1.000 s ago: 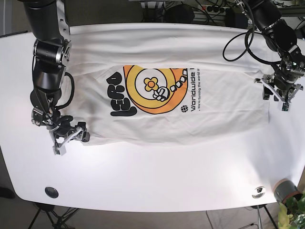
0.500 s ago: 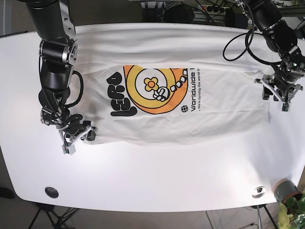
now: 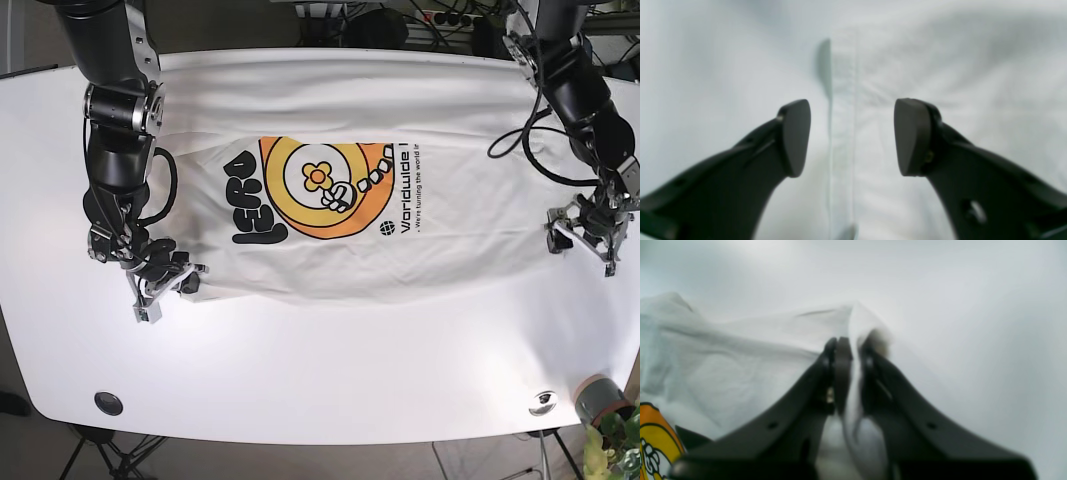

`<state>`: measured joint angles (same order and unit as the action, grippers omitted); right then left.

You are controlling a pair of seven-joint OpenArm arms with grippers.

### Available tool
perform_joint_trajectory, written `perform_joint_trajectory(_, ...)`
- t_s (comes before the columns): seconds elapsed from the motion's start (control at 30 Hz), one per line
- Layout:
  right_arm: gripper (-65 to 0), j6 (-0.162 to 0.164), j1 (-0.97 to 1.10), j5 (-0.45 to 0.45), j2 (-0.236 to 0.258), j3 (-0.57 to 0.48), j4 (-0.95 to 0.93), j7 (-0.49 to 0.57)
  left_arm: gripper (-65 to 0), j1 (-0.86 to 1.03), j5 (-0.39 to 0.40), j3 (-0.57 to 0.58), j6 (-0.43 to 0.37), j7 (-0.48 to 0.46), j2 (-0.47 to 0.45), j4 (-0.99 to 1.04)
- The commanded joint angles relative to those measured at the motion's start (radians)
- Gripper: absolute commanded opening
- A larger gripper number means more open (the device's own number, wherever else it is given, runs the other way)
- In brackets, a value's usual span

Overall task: Fold the T-shirt properly
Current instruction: 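Move the left gripper to the opposite side edge and grasp it, then lift both side edges and fold the shirt over toward the hem edge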

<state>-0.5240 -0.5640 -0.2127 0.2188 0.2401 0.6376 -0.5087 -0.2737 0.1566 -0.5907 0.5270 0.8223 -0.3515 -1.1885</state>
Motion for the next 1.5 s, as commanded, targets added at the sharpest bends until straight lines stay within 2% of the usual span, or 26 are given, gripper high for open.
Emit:
perform_joint_trajectory(0.0,-62.6,-0.002,-0.031,-0.011,0.008,0.0,0.014,0.008,-18.3,-0.057,0.01,-0.002,-0.044,-0.074,-0.027,0.057)
perform_joint_trajectory(0.07,-62.6,-0.002,-0.029,-0.014,0.008,0.0,0.014,0.008,-16.0,-0.085,0.01,-0.001,-0.064,-0.105,-0.028,0.106)
perform_joint_trajectory(0.17,-62.6,-0.002,-0.029,-0.015,0.008,0.002,0.014,0.008,-15.7,-0.131,0.008,0.004,-0.075,-0.143,-0.033,0.19)
perform_joint_trajectory(0.37,-62.6,-0.002,-0.029,-0.015,0.008,0.003,0.014,0.008,-15.7,-0.221,0.011,0.142,-0.075,-0.26,-0.07,0.411)
perform_joint_trajectory(0.47,-62.6,-0.002,-0.029,-0.015,0.008,0.003,0.015,0.008,-15.7,-0.25,0.011,0.166,-0.075,-0.312,-0.08,0.506)
perform_joint_trajectory(0.63,-62.6,-0.002,-0.029,-0.015,0.008,0.003,0.015,0.011,-15.7,-0.322,0.013,0.171,-0.075,-0.315,-0.08,0.638)
perform_joint_trajectory(0.8,-62.6,-0.002,-0.029,-0.015,0.008,0.005,0.015,0.008,-16.4,-0.332,0.01,0.173,-0.071,-0.314,-0.077,0.649)
perform_joint_trajectory(0.9,-62.6,-0.002,-0.029,-0.015,0.008,0.005,0.015,0.009,-23.2,-0.332,0.01,0.173,-0.071,-0.314,-0.077,0.649)
perform_joint_trajectory(1.17,-62.6,-0.002,-0.026,-0.017,0.008,0.005,0.055,0.006,-63.7,-0.316,0.01,0.173,-0.071,-0.318,-0.08,0.649)
perform_joint_trajectory(1.27,-62.6,-0.002,-0.02,-0.017,0.008,0.005,0.074,0.005,-65.0,-0.293,0.013,0.17,-0.071,-0.318,-0.082,0.635)
perform_joint_trajectory(1.47,-62.8,-0.002,-0.018,-0.015,0.008,0.003,0.155,-0.055,-65.0,-0.227,0.016,0.165,-0.069,-0.314,-0.077,0.442)
